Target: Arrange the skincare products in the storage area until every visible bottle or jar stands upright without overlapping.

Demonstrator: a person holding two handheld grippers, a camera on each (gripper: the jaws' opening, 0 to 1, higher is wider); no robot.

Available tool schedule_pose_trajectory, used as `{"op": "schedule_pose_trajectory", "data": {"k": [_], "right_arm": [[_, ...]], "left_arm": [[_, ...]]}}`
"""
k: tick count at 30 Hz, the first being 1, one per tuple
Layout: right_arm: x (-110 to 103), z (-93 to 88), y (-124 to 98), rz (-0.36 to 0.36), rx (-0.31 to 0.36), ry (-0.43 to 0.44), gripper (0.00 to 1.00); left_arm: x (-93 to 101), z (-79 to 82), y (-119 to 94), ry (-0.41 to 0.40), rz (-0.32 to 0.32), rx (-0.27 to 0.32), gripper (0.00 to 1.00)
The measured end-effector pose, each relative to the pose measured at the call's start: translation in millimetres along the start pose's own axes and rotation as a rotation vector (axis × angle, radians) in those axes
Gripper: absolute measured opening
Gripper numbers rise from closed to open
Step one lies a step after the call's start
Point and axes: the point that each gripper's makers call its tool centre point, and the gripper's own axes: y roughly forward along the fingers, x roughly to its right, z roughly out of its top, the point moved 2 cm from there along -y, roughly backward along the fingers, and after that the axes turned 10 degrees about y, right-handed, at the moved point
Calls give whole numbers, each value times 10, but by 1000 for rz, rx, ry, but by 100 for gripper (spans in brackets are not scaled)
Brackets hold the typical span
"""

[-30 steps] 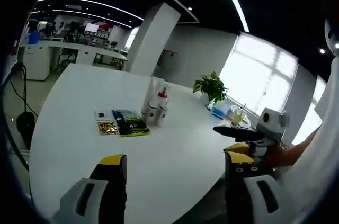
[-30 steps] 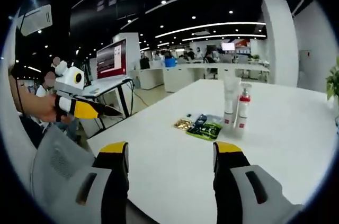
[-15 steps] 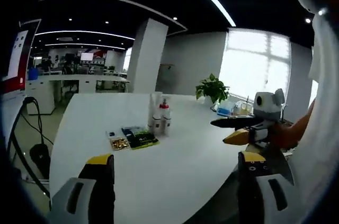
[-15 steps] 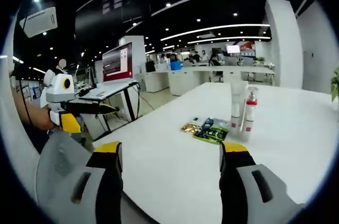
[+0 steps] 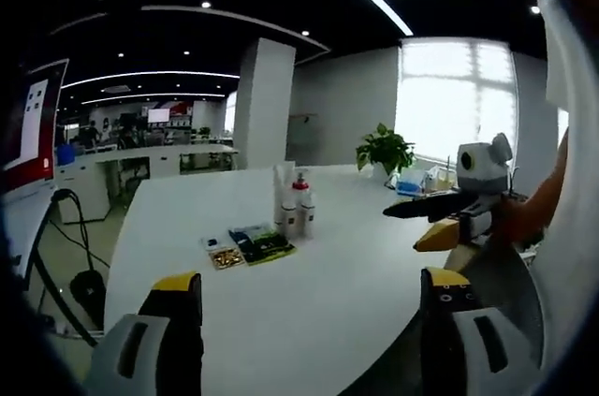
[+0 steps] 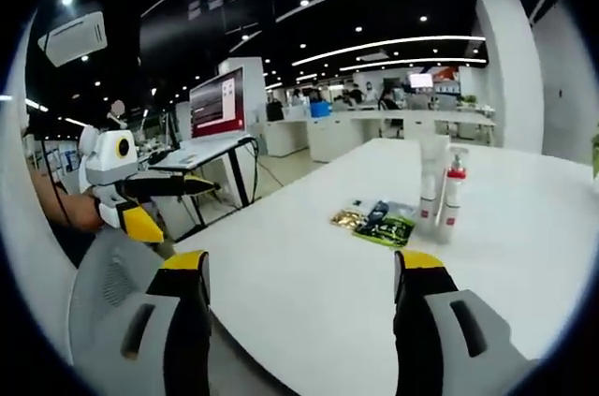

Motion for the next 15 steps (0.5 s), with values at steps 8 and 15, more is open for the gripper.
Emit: {"op": "schedule_pose_trajectory", "data": {"k": [8,15], "right_arm": [[3,-36,42,-8,-24,-21,75],[-13,-80,58,1,-48,-34,74]], "left_arm": [[-126,7,-11,-23,53,33,100],[-139,-46,-6,-8,57,18,100]]}}
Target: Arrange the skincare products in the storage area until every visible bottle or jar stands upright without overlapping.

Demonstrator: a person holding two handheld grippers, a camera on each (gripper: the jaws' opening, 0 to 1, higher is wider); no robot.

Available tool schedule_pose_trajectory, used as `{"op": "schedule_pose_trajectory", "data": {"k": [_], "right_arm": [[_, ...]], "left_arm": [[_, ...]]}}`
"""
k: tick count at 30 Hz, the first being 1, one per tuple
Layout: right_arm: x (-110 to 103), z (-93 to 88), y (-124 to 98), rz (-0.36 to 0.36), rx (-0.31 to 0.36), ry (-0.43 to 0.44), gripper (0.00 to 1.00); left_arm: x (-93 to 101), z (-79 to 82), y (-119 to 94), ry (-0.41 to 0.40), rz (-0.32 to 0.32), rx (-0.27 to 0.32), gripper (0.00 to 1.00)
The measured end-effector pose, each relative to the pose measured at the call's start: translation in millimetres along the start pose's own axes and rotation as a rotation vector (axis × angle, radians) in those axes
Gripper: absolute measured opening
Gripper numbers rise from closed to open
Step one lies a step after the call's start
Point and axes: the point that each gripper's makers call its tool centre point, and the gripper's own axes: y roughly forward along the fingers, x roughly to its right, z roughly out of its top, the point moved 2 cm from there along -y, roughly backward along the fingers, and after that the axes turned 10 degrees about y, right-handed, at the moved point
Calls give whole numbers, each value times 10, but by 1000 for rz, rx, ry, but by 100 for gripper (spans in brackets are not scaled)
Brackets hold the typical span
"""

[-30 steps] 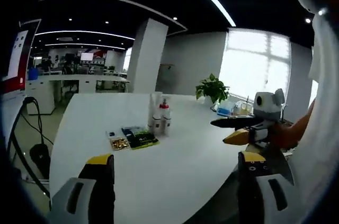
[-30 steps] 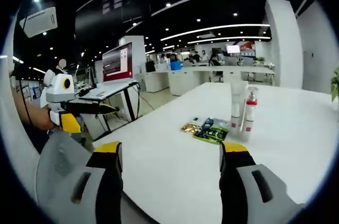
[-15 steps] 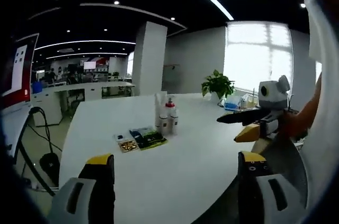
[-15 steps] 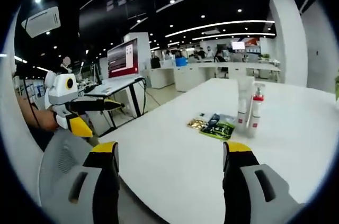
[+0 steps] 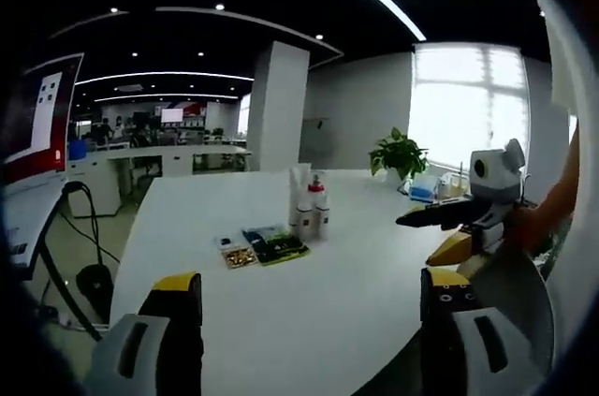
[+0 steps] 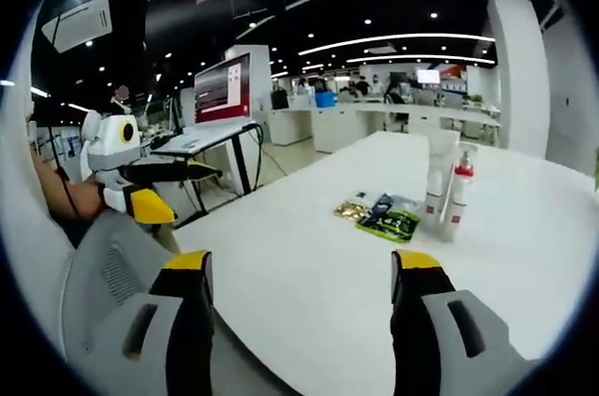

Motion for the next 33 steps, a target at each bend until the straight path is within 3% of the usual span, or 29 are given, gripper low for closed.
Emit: {"op": "schedule_pose_trajectory", "data": {"k": [9,17,22,33], "right_arm": [[28,-5,-7,-9,-3,10,73],[13,9,-16,-4,6,9,73],[82,46,-54,-35,28,22,72],[86,-6,-21,-41,-6,32,73]], "left_arm": [[16,-8,41,38,24,-12,99],[25,100,-11,35,21,28,97],[15,71,-4,33,23,16,97],[-13,52,-14,54,40,4,99]]}}
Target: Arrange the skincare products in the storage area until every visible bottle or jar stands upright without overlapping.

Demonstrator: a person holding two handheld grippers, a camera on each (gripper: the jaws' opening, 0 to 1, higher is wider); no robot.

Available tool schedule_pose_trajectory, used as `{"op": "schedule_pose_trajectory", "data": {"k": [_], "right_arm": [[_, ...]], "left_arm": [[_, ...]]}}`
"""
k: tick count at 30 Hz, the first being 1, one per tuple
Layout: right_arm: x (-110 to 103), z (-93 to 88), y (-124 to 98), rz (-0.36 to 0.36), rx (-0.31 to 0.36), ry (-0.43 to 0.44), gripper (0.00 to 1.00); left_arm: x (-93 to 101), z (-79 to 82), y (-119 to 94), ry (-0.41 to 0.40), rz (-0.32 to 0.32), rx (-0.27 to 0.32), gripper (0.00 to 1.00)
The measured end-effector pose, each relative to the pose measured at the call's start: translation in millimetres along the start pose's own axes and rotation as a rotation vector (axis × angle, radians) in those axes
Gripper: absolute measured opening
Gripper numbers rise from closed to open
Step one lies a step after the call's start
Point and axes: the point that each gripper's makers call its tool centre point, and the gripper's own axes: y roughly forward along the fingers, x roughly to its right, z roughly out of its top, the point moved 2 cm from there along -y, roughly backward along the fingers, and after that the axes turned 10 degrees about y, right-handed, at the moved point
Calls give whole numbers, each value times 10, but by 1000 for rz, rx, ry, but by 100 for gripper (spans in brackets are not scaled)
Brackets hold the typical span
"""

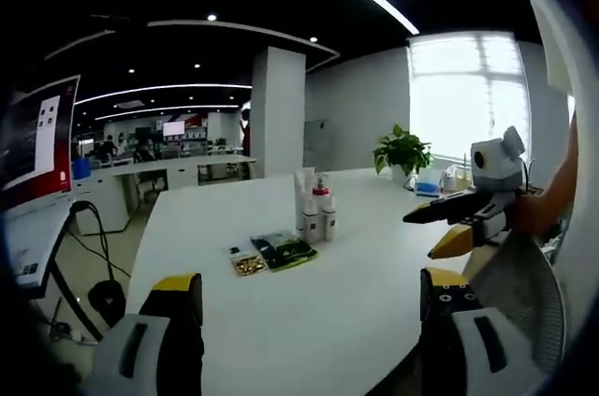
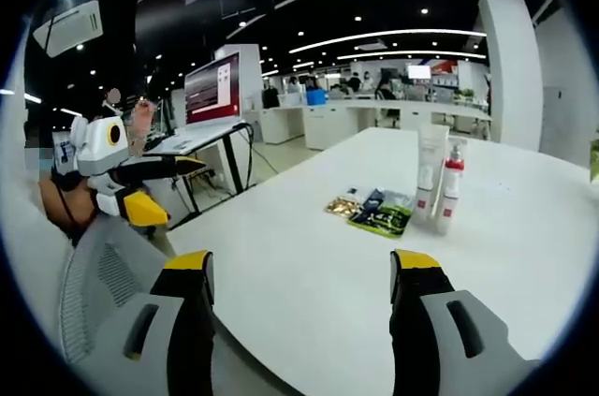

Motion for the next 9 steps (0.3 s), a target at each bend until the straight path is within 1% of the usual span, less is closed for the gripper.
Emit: {"op": "schedule_pose_trajectory", "data": {"k": [6,9], "right_arm": [[2,-37,5,12,-19,11,73],[0,-26,1,15,-14,15,73]], "left_arm": [[-33,-2,8,20,32,-3,99],[-42,-14,19,11,39,-8,99]]}}
